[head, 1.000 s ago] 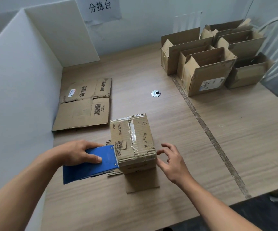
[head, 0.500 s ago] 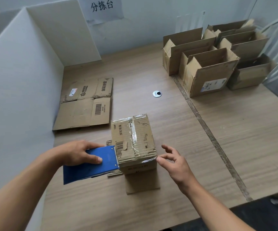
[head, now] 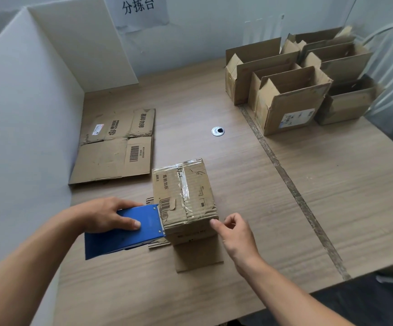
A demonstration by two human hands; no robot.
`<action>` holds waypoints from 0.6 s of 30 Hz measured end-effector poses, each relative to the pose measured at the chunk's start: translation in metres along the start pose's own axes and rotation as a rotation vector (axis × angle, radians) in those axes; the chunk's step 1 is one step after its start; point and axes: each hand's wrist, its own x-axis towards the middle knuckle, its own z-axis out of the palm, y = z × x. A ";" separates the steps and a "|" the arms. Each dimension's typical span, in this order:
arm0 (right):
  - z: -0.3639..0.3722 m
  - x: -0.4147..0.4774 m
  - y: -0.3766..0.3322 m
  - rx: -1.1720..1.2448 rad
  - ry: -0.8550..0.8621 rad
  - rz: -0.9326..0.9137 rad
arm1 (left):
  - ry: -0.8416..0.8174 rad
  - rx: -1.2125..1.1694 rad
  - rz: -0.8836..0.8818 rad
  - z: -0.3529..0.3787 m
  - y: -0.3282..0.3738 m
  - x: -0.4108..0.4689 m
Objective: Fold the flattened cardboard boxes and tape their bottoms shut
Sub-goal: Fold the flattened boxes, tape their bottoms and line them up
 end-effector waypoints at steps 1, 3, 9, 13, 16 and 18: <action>-0.004 0.002 -0.003 -0.056 -0.010 -0.014 | 0.009 0.006 -0.005 0.000 0.000 0.000; -0.013 0.006 -0.008 -0.183 -0.030 -0.135 | 0.010 0.015 -0.018 0.001 0.000 0.000; -0.021 0.022 -0.034 -0.841 -0.137 -0.908 | -0.003 0.004 -0.006 0.000 0.000 0.004; 0.002 0.029 -0.055 -1.195 -0.370 -1.104 | 0.009 0.035 -0.016 0.000 -0.002 0.005; 0.024 0.031 -0.067 -1.321 -0.515 -1.089 | 0.008 0.025 -0.005 0.002 -0.003 0.005; 0.030 0.034 -0.068 -1.364 -0.561 -1.097 | 0.005 -0.009 0.013 0.003 -0.004 0.005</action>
